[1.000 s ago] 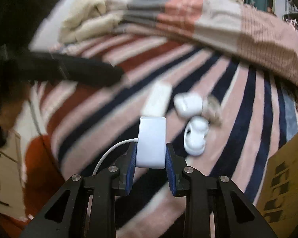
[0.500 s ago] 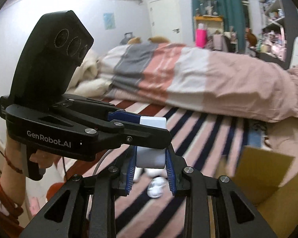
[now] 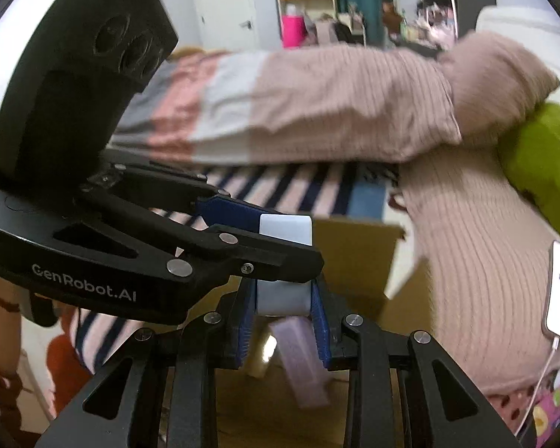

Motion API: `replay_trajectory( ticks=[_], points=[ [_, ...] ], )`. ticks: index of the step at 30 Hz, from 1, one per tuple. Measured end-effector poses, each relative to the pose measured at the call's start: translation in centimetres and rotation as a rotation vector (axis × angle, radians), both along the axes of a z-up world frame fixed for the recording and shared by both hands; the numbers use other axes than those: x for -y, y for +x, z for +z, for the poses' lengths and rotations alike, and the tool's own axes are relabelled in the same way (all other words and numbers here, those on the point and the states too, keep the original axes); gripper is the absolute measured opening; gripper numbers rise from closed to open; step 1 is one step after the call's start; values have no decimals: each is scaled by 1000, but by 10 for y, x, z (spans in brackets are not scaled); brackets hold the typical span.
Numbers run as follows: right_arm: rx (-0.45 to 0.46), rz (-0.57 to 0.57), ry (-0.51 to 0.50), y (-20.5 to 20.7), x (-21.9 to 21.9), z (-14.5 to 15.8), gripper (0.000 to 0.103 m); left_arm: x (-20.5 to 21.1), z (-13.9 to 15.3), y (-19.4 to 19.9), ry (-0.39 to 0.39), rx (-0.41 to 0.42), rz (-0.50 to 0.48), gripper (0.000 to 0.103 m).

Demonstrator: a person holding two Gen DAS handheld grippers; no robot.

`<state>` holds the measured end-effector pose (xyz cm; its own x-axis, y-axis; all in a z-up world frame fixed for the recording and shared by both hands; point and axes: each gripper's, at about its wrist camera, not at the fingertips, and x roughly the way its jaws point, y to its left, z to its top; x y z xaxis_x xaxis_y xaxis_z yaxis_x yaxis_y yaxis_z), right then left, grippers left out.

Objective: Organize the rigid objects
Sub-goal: 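Drop the white charger into the cardboard box with the right gripper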

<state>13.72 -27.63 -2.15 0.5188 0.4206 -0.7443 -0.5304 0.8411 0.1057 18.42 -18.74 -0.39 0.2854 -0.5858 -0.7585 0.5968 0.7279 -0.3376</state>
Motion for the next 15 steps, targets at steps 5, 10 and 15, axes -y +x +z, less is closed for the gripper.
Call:
replay_trajectory(
  ticks=[5,10,15],
  points=[
    [-61,17,-73,1,2,-13,23,0,-12,-1,30,-19,21,41],
    [-42,17,-153,-2,-6,-13,35,-19,-4,-9,20,-4,50,57],
    [-3,56,-81,-20,-20,3,35,-54,17,-31,5,43,113,62]
  ],
)
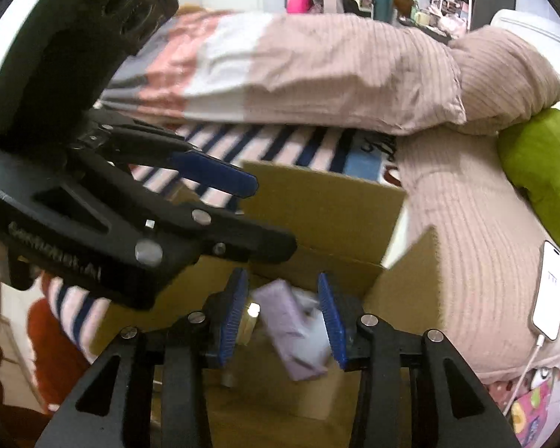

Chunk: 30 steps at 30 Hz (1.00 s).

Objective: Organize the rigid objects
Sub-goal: 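Drop the white charger into the cardboard box with the right gripper, then return the right gripper and grasp the white earbud holder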

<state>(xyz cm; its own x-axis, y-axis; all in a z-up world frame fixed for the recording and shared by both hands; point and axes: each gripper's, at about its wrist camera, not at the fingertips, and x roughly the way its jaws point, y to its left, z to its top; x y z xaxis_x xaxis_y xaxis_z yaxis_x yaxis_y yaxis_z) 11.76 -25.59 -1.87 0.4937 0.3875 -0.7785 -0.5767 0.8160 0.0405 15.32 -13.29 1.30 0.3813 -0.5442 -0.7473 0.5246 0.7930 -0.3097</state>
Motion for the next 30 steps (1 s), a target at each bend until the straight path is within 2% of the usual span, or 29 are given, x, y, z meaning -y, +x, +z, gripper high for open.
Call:
replay_trajectory(
  ticks=[3,5,6,8,12,17,22,27,29,30],
  points=[
    [28,88,66,-21,-27,15,38,-38,14,-25,25,52,83,64],
    [33,172,106,-37,-54,23,43,-62,18,-38,31,73,138,65],
    [29,207,115,-43,-67,23,48,-76,18,-45,35,85,169,71],
    [11,261,129,-54,-93,19,49,-109,14,-64,73,126,264,78],
    [-36,315,143,-67,-136,-3,52,-159,-8,-89,108,143,387,78],
    [-76,298,112,-75,-171,-54,58,-198,-58,-110,110,110,481,78],
    [-73,165,28,-64,-171,-116,59,-212,-104,-118,53,36,496,78],
    [-97,91,12,-37,-171,-158,59,-211,-127,-122,22,-4,506,78],
    [-54,94,27,-36,-171,-163,59,-210,-131,-121,19,-12,507,78],
    [-31,97,26,-36,-172,-163,54,-210,-132,-122,19,-14,509,78]
  ],
)
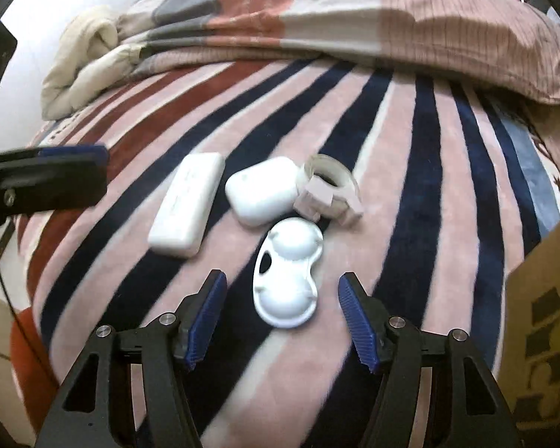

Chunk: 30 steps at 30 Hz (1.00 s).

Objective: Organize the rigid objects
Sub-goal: 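Return the right gripper and grasp the white earbud holder, then lower the earbud holder into the cardboard box and release it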

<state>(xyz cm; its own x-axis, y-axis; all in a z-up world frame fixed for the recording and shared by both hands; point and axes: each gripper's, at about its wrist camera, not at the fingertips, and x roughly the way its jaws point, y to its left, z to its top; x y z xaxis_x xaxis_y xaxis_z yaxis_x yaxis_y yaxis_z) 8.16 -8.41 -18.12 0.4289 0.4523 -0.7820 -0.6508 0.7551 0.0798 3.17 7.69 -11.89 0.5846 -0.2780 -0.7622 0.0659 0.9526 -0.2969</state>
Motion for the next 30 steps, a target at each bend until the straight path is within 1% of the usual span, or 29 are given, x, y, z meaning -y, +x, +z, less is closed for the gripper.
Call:
replay_trajectory(
  ticks=[1,2,5,9,13,15,18,21,24,26,27,28,30],
  points=[
    [19,-4,-7,0,0,0,36,0,0,0,0,0,3,78],
    [22,-10,-5,1,1,0,27,0,0,-2,-2,0,7,78],
    [8,-4,33,4,10,0,28,-1,4,-5,-8,9,15,78],
    [-3,20,53,-2,20,2,28,-3,11,-12,0,26,13,78],
    [-61,54,84,-14,30,3,28,-3,15,-17,-9,31,7,78],
    [-83,59,76,-19,33,0,28,-2,16,-19,-14,31,1,78],
    [-65,47,51,-23,33,-2,28,5,16,-19,-4,18,-19,78],
    [-41,46,29,-26,30,0,28,13,18,-17,-34,7,-67,78],
    [-13,76,76,-33,28,21,27,22,27,-13,-76,11,-126,78],
    [16,109,122,-40,26,47,27,30,39,-10,-101,28,-165,77],
    [30,123,139,-42,25,57,27,33,47,-8,-123,40,-185,73],
    [59,139,164,-46,25,74,27,36,57,-5,-149,53,-206,70],
    [99,154,189,-50,28,95,27,41,71,-1,-171,71,-232,55]
  ],
)
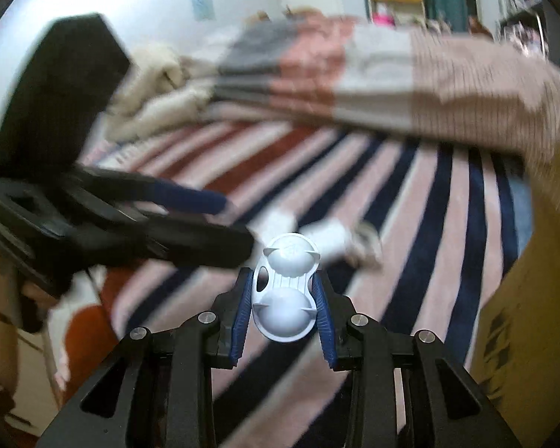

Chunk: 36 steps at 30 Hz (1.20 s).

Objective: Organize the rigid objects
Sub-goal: 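Lower the earbud holder into the cardboard box and release it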

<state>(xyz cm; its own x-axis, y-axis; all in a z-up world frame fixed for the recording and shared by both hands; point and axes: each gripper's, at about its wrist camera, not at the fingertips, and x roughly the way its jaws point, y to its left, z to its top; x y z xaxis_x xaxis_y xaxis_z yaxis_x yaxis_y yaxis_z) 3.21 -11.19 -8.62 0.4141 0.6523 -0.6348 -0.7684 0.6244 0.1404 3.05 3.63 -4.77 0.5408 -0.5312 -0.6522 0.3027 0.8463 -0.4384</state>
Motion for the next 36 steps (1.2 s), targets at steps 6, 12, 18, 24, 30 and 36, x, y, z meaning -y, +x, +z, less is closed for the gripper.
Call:
replay_trajectory(
  ticks=[6,12,18,24,30,36],
  points=[
    [85,-13,51,1,25,48,27,36,44,20,-21,70,-104,27],
    [111,-112,52,18,78,70,27,96,60,58,-15,73,-196,25],
    [24,-208,-5,48,134,69,27,161,50,100,31,-3,-281,25],
    [-94,-229,-123,85,156,49,27,199,35,122,139,-68,-298,25],
    [-128,-238,-201,91,162,39,28,204,33,123,209,-61,-277,42],
    [-97,-248,-211,83,160,41,48,185,44,113,206,-19,-238,61]
  ],
)
